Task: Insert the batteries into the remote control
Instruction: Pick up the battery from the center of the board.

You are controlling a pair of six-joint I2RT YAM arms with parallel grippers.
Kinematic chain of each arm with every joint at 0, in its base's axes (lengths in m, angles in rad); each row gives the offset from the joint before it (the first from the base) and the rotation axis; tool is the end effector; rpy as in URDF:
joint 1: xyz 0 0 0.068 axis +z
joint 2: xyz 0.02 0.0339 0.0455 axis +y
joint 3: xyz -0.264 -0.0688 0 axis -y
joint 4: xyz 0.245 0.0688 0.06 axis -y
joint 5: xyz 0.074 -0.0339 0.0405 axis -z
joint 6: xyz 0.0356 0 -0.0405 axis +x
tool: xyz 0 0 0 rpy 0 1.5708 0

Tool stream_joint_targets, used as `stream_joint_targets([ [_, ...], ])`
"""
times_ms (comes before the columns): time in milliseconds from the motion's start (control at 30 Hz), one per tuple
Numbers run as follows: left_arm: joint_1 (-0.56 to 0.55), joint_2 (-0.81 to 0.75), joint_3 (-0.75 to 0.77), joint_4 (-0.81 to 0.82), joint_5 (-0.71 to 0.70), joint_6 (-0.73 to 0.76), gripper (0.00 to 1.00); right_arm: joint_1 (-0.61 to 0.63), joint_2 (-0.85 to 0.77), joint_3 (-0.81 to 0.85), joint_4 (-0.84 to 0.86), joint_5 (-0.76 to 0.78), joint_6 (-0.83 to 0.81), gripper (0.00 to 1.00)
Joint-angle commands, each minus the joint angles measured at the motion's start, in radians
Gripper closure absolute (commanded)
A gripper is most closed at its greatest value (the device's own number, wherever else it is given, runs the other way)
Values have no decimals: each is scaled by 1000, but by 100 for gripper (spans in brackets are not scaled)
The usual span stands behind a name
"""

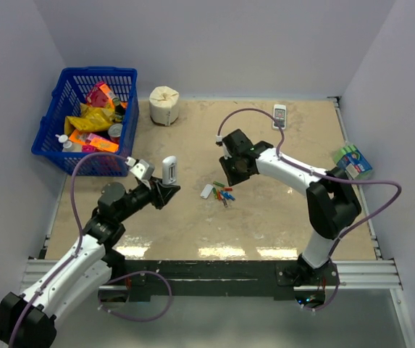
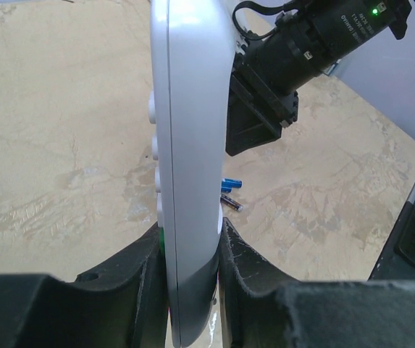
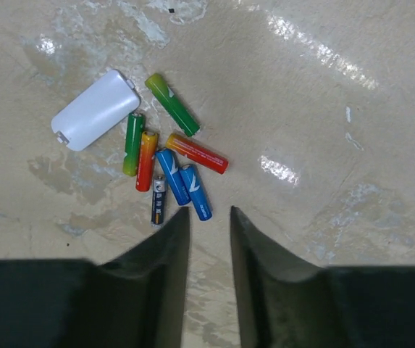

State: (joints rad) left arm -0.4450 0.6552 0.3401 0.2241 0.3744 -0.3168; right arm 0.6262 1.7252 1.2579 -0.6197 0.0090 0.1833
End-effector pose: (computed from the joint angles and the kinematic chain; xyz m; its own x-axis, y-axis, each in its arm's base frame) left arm 0.1468 -0.0845 0.2457 -0.3052 -0.1757 -0.9360 0.6675 0.6615 -0.3418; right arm 0.2897 0.2092 0.2205 -0.8115 -0.3620 -0.4588 -0.4422 0.8936 0.0770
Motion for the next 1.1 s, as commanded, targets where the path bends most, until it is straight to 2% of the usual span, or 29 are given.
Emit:
stream_joint_targets([
  [0,9,9,46,40,-25,35,100,-2,36,75,-35,-4,-13,79],
  [33,9,9,48,40,-29,35,100,-3,42,78,-34,-4,-13,86],
  [433,14,34,53,34,-28,39,100,46,158,129,-77,3,-25,87],
  [800,14,38,53,35,-22,39,100,64,148,164,-110,37,-24,83],
  [1067,14,37,51,35,-19,39,100,64,206,253,-156,68,-139,77],
])
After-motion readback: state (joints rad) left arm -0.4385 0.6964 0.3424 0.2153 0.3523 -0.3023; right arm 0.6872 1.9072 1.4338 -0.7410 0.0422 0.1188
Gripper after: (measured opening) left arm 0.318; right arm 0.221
